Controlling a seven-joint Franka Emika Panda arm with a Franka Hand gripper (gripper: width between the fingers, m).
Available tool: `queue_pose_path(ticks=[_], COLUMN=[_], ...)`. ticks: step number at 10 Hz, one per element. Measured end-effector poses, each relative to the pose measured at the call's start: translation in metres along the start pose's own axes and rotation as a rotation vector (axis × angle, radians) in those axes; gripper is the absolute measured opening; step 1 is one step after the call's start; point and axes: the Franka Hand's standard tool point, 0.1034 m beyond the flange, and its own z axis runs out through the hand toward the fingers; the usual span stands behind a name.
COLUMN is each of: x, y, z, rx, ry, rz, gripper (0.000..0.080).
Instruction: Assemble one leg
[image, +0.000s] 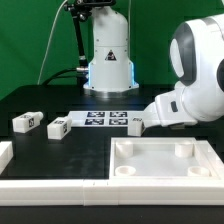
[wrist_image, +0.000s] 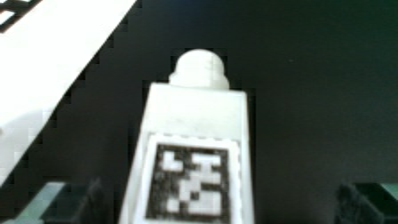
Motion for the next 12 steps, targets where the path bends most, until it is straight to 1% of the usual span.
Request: queue_pose_path(ticks=[1,2,3,4,10,11,12], x=[0.0,0.0,0.0,0.0,0.0,-0.005,-0.014], y=[-0.001,-0.001,-0.001,-0.001,-0.001,0.001,0.004], z=[0.0,0.0,0.0,0.0,-0.001,-0.011,-0.033], rx=[0.001,0.001,0.001,0.001,0.001,0.007,0.014], ry=[0.0,0.0,0.0,0.0,0.002,-0.009,-0.007], rz=[-0.001,0.0,0.0,0.0,0.0,0.0,0.003], gripper=[0.0532,0.0396,0.0396,0.029,0.029,0.029,0.0291])
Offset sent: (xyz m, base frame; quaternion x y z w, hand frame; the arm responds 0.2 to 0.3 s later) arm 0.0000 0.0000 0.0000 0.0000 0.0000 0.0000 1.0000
